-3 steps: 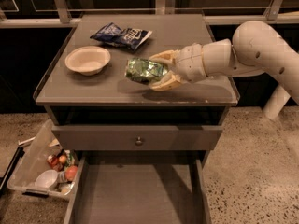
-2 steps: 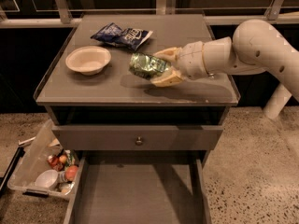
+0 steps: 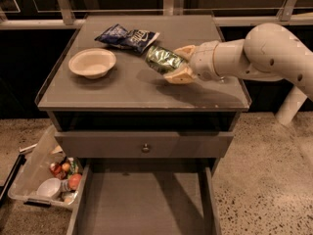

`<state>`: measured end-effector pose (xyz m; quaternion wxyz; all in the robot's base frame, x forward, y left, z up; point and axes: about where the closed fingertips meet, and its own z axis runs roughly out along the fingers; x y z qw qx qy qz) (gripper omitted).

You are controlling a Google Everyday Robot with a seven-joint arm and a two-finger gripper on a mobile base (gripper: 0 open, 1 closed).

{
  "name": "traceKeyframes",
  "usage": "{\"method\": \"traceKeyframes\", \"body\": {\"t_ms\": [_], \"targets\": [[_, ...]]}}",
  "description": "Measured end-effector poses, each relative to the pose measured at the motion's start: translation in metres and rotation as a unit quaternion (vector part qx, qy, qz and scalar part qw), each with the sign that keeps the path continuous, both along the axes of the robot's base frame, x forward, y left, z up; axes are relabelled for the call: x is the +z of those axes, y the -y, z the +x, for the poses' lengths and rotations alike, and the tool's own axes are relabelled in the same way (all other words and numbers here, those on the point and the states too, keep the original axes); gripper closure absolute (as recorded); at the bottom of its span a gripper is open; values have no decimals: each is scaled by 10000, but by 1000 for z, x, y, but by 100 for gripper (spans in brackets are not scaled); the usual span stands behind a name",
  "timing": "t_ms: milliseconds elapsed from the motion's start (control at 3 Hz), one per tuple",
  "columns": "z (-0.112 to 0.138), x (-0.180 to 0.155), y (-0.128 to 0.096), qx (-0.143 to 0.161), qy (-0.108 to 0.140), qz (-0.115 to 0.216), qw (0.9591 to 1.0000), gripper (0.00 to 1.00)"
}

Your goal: Pick green can from middle drawer and place on counter

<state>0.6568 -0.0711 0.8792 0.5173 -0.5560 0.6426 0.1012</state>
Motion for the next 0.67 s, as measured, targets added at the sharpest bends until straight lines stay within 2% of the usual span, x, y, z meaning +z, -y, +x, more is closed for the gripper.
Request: {"method": "traceKeyframes", "body": {"t_ms": [333, 667], "targets": [[8, -3, 9, -373, -113, -5, 9992, 100], [14, -10, 8, -399, -251, -33, 9989, 100]]}}
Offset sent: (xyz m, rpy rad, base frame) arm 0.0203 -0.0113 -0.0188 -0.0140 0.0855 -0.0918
